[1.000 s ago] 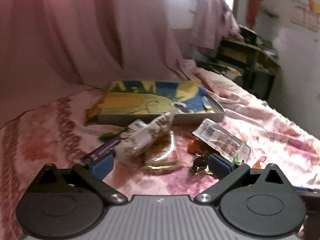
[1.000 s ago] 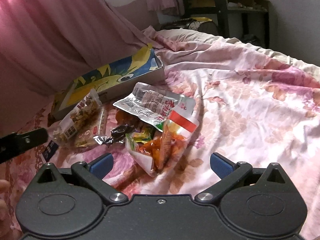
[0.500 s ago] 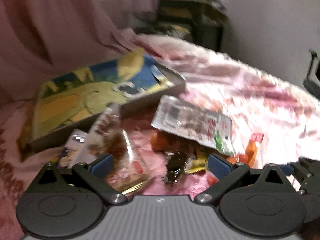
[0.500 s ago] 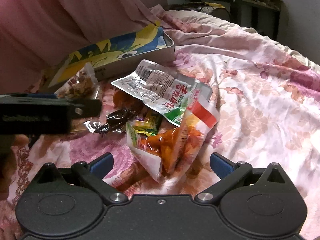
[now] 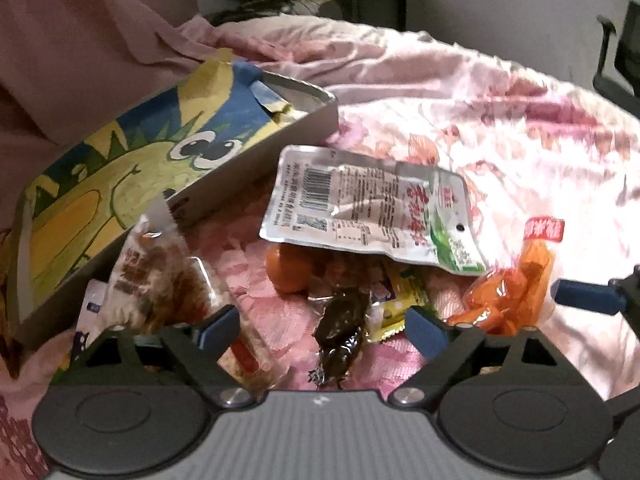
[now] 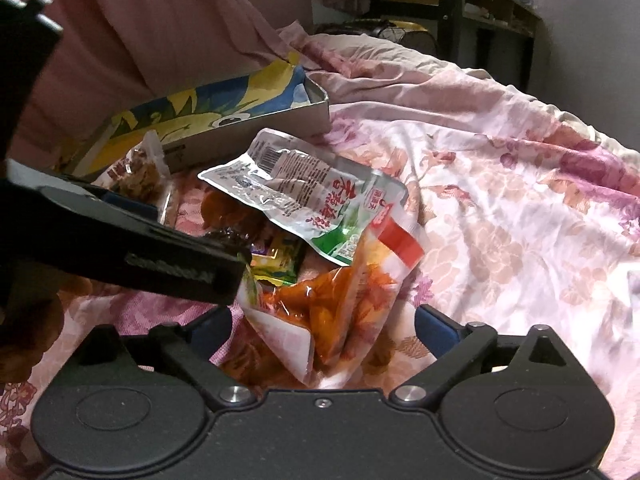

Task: Organize snacks
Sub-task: 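Grasp the orange chili-strip bag with the right gripper while the left grasps the dark dried-meat packet, then carry both packets over the cartoon tray and open both grippers to drop them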

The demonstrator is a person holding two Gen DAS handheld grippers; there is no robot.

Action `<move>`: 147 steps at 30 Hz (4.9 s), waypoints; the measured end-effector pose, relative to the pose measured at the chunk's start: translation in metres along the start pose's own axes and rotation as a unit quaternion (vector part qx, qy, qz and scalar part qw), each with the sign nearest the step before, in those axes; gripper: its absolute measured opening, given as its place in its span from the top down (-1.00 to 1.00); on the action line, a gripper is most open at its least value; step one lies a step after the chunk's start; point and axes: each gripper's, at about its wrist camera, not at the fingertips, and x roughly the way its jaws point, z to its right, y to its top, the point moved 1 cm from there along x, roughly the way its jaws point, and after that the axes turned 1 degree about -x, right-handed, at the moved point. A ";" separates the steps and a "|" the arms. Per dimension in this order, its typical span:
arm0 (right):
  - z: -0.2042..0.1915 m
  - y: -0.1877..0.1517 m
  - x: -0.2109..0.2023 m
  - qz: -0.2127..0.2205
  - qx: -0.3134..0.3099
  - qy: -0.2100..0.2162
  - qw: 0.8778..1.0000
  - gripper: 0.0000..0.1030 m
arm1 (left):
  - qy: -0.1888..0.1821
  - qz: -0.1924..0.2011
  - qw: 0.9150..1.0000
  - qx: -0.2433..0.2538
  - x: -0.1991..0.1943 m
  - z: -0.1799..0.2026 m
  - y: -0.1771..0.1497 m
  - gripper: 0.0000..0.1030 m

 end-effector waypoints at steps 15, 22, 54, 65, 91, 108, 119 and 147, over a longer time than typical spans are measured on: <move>0.006 0.002 0.009 0.001 0.024 0.014 1.000 -0.56 | -0.015 -0.035 0.999 0.011 0.013 0.006 0.007 -0.04; 0.001 0.002 0.014 0.002 0.003 0.009 1.000 -0.41 | -0.003 -0.047 0.999 -0.001 0.010 0.007 0.007 0.00; 0.011 0.003 -0.006 0.057 0.021 0.010 0.998 -0.04 | 0.047 -0.020 0.993 -0.111 -0.069 -0.004 -0.003 0.03; 0.010 0.004 -0.014 0.078 0.023 0.009 0.997 -0.04 | 0.052 -0.006 0.991 -0.120 -0.079 -0.003 -0.002 0.03; -0.010 0.060 -0.008 0.155 -0.069 0.034 0.985 -0.04 | 0.077 0.038 0.980 -0.179 -0.087 -0.035 0.013 0.03; -0.008 0.151 0.078 0.237 -0.133 0.092 0.958 -0.05 | 0.143 0.126 0.949 -0.251 -0.030 -0.107 0.084 0.02; -0.017 0.170 0.136 0.193 -0.145 0.113 0.964 -0.06 | 0.123 0.078 0.947 -0.286 0.035 -0.146 0.088 0.02; -0.018 0.165 0.127 0.166 -0.163 0.140 0.962 -0.91 | 0.169 0.062 0.929 -0.322 0.013 -0.142 0.079 -0.87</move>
